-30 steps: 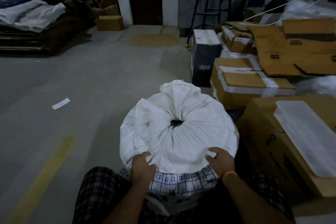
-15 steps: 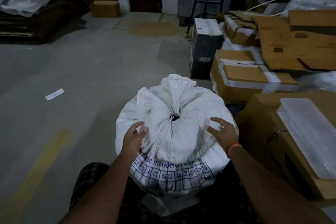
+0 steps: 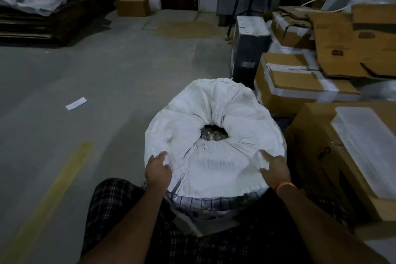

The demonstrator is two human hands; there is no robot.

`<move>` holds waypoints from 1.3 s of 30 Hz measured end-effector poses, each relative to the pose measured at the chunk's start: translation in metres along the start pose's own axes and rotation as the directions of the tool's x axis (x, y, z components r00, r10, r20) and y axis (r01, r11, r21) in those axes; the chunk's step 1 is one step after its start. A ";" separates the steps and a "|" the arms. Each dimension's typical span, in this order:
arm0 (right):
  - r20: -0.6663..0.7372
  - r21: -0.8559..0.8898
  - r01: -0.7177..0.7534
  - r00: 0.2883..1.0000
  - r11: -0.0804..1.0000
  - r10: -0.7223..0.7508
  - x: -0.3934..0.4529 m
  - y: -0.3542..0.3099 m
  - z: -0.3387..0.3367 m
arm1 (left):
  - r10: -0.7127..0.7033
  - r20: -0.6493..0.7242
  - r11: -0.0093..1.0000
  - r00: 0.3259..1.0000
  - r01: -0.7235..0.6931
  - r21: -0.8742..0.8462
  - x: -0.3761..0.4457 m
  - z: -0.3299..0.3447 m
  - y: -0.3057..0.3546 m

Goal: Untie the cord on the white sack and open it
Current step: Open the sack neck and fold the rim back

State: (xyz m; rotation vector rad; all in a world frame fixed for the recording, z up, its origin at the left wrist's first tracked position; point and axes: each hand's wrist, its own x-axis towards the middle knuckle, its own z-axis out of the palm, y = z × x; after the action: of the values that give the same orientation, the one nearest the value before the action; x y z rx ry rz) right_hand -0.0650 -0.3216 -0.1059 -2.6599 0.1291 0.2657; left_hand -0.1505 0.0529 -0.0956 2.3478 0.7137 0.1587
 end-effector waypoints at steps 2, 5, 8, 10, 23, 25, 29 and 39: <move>0.017 -0.025 -0.043 0.999 0.999 0.044 -0.011 0.009 -0.001 | -0.010 -0.024 0.998 1.000 0.012 0.059 -0.007 -0.004 -0.005; 0.032 0.010 -0.114 0.993 0.993 0.114 -0.023 0.032 0.002 | -0.028 -0.013 0.988 1.000 0.030 0.153 -0.019 -0.006 -0.015; 0.047 -0.022 -0.141 0.989 0.990 0.142 -0.031 0.036 0.002 | 0.000 -0.011 0.975 1.000 0.002 0.223 -0.032 -0.003 -0.018; 0.058 -0.057 -0.166 0.984 0.985 0.169 -0.032 0.034 0.001 | 0.017 -0.008 0.970 1.000 -0.015 0.243 -0.033 -0.002 -0.019; 0.150 -0.163 -0.156 0.972 0.974 0.180 -0.033 0.035 0.016 | -0.070 0.160 0.974 0.985 0.033 0.225 -0.018 0.004 -0.038; 0.190 -0.118 -0.127 0.971 0.985 0.148 -0.031 0.034 0.018 | -0.064 0.218 0.976 0.974 0.015 0.218 -0.014 0.005 -0.037; 0.310 -0.052 -0.129 0.941 0.990 0.138 -0.028 0.017 0.011 | -0.113 0.218 0.968 0.969 0.058 0.245 -0.004 0.001 -0.026; -0.341 -0.009 0.410 0.856 0.912 -0.388 0.006 -0.053 -0.070 | 0.280 -0.034 0.958 0.959 -0.282 -0.060 0.057 -0.016 0.048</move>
State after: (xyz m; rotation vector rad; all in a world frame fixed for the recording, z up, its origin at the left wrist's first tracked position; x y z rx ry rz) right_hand -0.0401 -0.3069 -0.0226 -2.5672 -0.3049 -0.3268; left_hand -0.0859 0.0622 -0.0571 2.3789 0.3759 0.3316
